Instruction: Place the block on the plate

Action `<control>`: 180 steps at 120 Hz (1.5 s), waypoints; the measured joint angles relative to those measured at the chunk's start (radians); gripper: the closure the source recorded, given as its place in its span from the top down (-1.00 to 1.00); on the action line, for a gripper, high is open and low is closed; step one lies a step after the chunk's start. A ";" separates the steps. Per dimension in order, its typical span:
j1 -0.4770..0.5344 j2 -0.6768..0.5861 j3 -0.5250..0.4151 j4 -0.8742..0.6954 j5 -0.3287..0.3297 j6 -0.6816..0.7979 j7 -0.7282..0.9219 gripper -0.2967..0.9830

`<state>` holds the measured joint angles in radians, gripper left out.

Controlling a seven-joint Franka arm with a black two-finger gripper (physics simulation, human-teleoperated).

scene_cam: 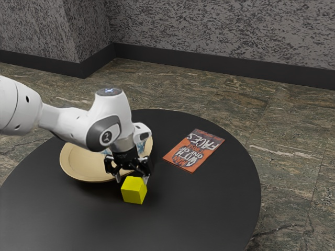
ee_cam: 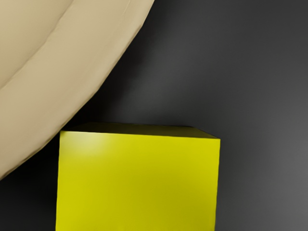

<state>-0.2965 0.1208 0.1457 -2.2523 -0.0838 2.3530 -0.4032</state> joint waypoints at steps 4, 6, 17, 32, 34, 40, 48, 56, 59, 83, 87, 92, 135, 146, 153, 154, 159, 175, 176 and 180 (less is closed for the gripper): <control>0.000 0.004 0.000 0.000 -0.002 0.001 -0.001 0.54; 0.000 0.005 0.000 0.000 -0.003 0.002 -0.001 0.54; 0.000 0.016 0.000 0.000 -0.006 0.005 -0.003 0.54; 0.000 0.035 0.000 0.001 -0.009 0.014 -0.004 0.54; 0.000 0.038 0.000 0.001 -0.010 0.016 -0.004 0.54; 0.000 0.045 0.000 0.002 -0.012 0.019 -0.004 0.54; 0.000 0.053 0.000 0.005 -0.013 0.023 -0.003 0.54; 0.000 0.067 0.000 0.007 -0.014 0.028 -0.001 0.54; 0.000 0.071 0.000 0.008 -0.014 0.030 0.000 0.54; 0.000 0.094 0.000 0.014 -0.014 0.044 0.009 0.47; 0.000 0.096 0.000 0.015 -0.014 0.046 0.010 0.43; 0.000 0.096 0.000 0.016 -0.014 0.047 0.012 0.36; 0.000 0.095 0.000 0.016 -0.008 0.053 0.019 0.13; -0.001 0.090 0.001 0.015 -0.005 0.053 0.018 0.12; -0.004 0.083 0.001 0.015 -0.005 0.052 0.018 0.12; -0.005 0.081 0.001 0.015 -0.005 0.052 0.018 0.12; -0.011 0.072 0.001 0.015 -0.004 0.051 0.018 0.11; -0.027 0.027 0.002 0.012 -0.002 0.040 0.016 0.10; -0.028 0.024 0.002 0.012 -0.001 0.039 0.016 0.10; -0.030 0.010 0.002 0.013 0.000 0.035 0.015 0.10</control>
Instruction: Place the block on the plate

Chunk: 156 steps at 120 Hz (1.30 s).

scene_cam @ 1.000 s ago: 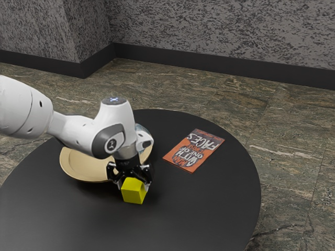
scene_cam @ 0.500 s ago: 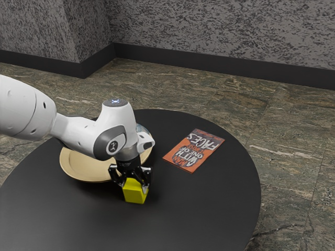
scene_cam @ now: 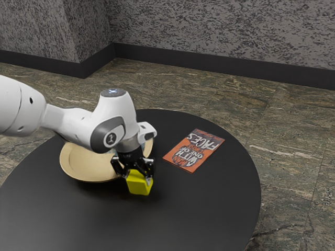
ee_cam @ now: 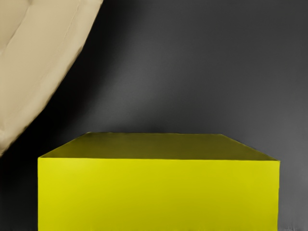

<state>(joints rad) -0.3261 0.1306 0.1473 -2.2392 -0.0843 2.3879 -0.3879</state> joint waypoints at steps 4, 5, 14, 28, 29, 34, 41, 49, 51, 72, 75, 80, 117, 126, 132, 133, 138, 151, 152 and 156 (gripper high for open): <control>-0.004 -0.016 0.000 0.000 0.001 -0.005 0.000 0.10; -0.005 -0.020 0.000 0.001 0.002 -0.007 0.000 0.10; -0.013 -0.051 0.000 0.002 0.006 -0.023 -0.001 0.10; -0.019 -0.083 0.000 0.020 0.031 -0.053 -0.002 0.10; -0.019 -0.083 0.000 0.021 0.032 -0.055 -0.002 0.10; -0.019 -0.086 0.000 0.034 0.042 -0.067 -0.002 0.10; -0.017 -0.084 0.000 0.061 0.056 -0.086 -0.002 0.10; -0.013 -0.080 0.000 0.092 0.068 -0.109 0.000 0.10; -0.012 -0.079 0.000 0.097 0.070 -0.114 0.000 0.10; 0.025 -0.050 0.000 0.176 0.097 -0.169 0.015 0.10; 0.035 -0.040 -0.001 0.192 0.100 -0.177 0.018 0.10; 0.061 -0.022 -0.006 0.213 0.104 -0.189 0.025 0.10; 0.346 0.057 -0.152 0.288 0.123 -0.229 0.108 0.10; 0.440 0.068 -0.222 0.296 0.142 -0.232 0.131 0.10; 0.499 0.090 -0.273 0.322 0.160 -0.237 0.146 0.10; 0.508 0.095 -0.282 0.328 0.163 -0.239 0.148 0.10; 0.553 0.117 -0.324 0.351 0.181 -0.245 0.160 0.10; 0.636 0.175 -0.392 0.397 0.220 -0.257 0.191 0.10; 0.641 0.180 -0.395 0.401 0.222 -0.257 0.193 0.10; 0.657 0.201 -0.406 0.419 0.231 -0.260 0.204 0.09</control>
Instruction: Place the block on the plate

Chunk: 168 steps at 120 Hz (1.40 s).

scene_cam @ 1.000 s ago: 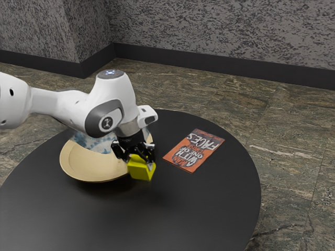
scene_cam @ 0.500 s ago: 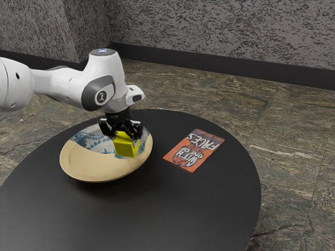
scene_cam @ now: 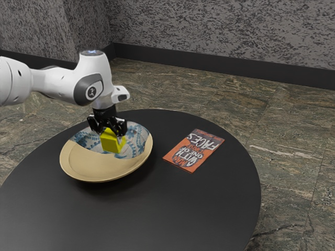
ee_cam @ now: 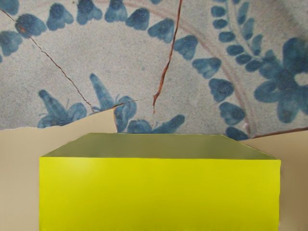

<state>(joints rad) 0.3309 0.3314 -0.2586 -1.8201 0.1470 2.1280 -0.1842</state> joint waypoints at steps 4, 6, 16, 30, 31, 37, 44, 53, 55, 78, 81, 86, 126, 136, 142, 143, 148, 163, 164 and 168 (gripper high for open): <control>0.015 0.016 -0.006 0.011 0.007 -0.002 0.010 0.09; 0.022 0.021 -0.008 0.014 0.011 -0.003 0.015 0.09; 0.062 0.047 -0.029 0.029 0.026 -0.006 0.040 0.09; 0.087 0.087 -0.047 0.062 0.047 -0.009 0.071 0.09; 0.088 0.090 -0.047 0.064 0.048 -0.010 0.073 0.09; 0.096 0.109 -0.048 0.074 0.055 -0.010 0.085 0.09; 0.101 0.132 -0.049 0.086 0.062 -0.011 0.097 0.09; 0.103 0.147 -0.049 0.095 0.068 -0.012 0.112 0.09; 0.103 0.149 -0.049 0.097 0.069 -0.012 0.115 0.10; 0.103 0.148 -0.049 0.100 0.073 -0.013 0.153 0.33; 0.102 0.145 -0.049 0.100 0.073 -0.014 0.158 0.35; 0.102 0.141 -0.049 0.099 0.073 -0.014 0.165 0.39; 0.095 0.072 -0.065 0.080 0.065 -0.032 0.204 0.51; 0.085 0.039 -0.066 0.079 0.060 -0.053 0.211 0.52; 0.079 0.014 -0.067 0.078 0.056 -0.069 0.215 0.52; 0.078 0.010 -0.068 0.078 0.055 -0.071 0.215 0.52; 0.072 -0.010 -0.069 0.077 0.047 -0.085 0.218 0.52; 0.054 -0.064 -0.068 0.079 0.028 -0.124 0.225 0.53; 0.054 -0.067 -0.068 0.079 0.027 -0.127 0.226 0.53; 0.052 -0.081 -0.066 0.080 0.020 -0.136 0.227 0.53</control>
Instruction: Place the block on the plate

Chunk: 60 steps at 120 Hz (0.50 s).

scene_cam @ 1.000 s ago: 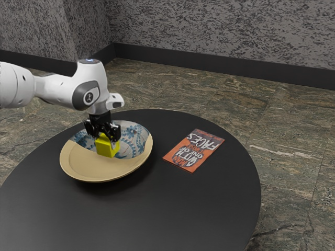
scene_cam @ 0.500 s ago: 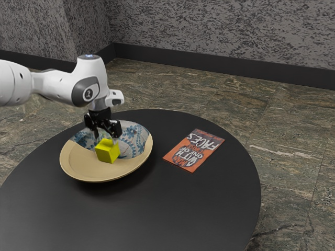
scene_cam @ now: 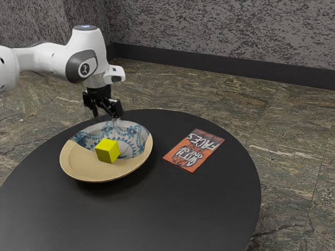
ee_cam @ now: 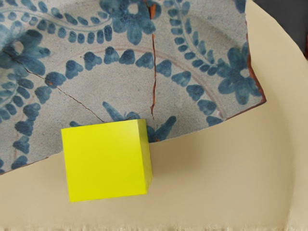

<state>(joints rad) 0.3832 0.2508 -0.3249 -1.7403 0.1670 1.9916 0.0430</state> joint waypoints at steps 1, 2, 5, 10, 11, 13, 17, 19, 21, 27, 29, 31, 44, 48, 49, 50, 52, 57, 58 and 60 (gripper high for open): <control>-0.001 -0.004 0.001 0.000 -0.002 -0.002 0.000 0.53; -0.002 -0.008 0.001 0.000 -0.003 -0.005 0.001 0.53; -0.007 -0.019 0.004 0.001 -0.008 -0.012 0.002 0.53; -0.024 -0.037 0.018 0.002 -0.018 -0.023 0.004 0.53; -0.030 -0.040 0.024 0.003 -0.020 -0.025 0.004 0.53; -0.041 -0.047 0.036 0.004 -0.024 -0.029 0.005 0.53; -0.064 -0.059 0.059 0.006 -0.033 -0.037 0.006 0.53; -0.076 -0.064 0.072 0.007 -0.037 -0.040 0.007 0.53; -0.092 -0.068 0.089 0.009 -0.042 -0.044 0.007 0.53; -0.142 -0.077 0.145 0.016 -0.057 -0.054 0.009 0.53; -0.159 -0.079 0.162 0.019 -0.061 -0.057 0.010 0.54; -0.176 -0.081 0.180 0.024 -0.066 -0.060 0.010 0.54; -0.314 -0.084 0.318 0.072 -0.097 -0.092 0.014 0.54; -0.343 -0.084 0.348 0.089 -0.108 -0.106 0.015 0.54; -0.351 -0.084 0.357 0.097 -0.110 -0.110 0.015 0.54; -0.358 -0.085 0.364 0.104 -0.112 -0.115 0.015 0.54; -0.372 -0.085 0.380 0.117 -0.116 -0.124 0.016 0.54; -0.391 -0.096 0.407 0.137 -0.123 -0.145 0.017 0.54; -0.393 -0.100 0.410 0.140 -0.124 -0.150 0.017 0.54; -0.394 -0.106 0.416 0.143 -0.126 -0.158 0.018 0.54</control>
<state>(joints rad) -0.0110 0.1445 0.0907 -1.5970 0.0411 1.8340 0.0607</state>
